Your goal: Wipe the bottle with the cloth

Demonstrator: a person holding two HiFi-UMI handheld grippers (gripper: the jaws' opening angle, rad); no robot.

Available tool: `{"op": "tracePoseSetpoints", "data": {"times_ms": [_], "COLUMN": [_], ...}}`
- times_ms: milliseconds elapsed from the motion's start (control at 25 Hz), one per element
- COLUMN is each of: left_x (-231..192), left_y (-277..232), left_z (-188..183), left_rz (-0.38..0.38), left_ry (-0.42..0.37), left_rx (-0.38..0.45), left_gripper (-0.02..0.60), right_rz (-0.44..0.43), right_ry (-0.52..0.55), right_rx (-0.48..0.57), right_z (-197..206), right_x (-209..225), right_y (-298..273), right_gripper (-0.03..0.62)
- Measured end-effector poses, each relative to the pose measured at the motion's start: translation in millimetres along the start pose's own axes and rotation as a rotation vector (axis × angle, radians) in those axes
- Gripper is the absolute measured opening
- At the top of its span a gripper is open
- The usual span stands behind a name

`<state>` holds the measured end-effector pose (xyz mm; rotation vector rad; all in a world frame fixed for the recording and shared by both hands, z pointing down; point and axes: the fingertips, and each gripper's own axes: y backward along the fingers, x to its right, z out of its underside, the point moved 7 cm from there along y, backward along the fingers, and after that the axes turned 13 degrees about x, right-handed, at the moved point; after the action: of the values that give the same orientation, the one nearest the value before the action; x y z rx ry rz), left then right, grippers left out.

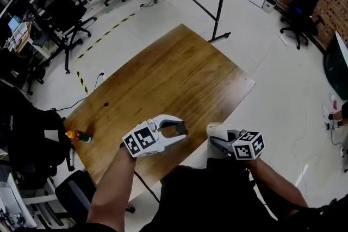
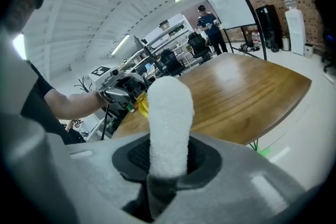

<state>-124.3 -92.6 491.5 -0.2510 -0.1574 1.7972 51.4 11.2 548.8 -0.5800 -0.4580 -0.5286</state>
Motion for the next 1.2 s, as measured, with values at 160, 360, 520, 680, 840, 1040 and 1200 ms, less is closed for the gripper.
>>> {"op": "tracePoseSetpoints", "data": {"times_ms": [160,360,520,680,840,1040,1200], "left_x": [7,14,21,21,23,22,23], "left_y": [-7,-15,-24,-22,-31,-35,-39], "left_z": [-2,-5,-8,-9,-9,-13,-17], "left_rz": [-0.122,-0.335,-0.514,-0.749,-1.010,-1.292,-1.483], "left_ry": [-0.008,0.050,0.083,0.141,0.214,0.295,0.351], "left_rx": [0.036,0.074,0.069,0.086,0.114,0.140,0.166], "left_gripper": [0.179,0.179,0.179,0.179,0.179,0.179,0.179], "right_rz": [-0.010,-0.071,-0.138,-0.225,-0.323,-0.435,-0.502], "right_ry": [-0.001,-0.012,0.016,0.053,0.084,0.165,0.194], "right_rx": [-0.005,-0.025,-0.068,-0.100,-0.154,-0.221,-0.249], "right_z": [-4,-21,-34,-51,-60,-74,-84], "right_x": [3,7,16,23,33,46,58], "right_y": [5,1,-2,-14,-8,1,10], "right_gripper": [0.074,0.074,0.074,0.074,0.074,0.074,0.074]}}
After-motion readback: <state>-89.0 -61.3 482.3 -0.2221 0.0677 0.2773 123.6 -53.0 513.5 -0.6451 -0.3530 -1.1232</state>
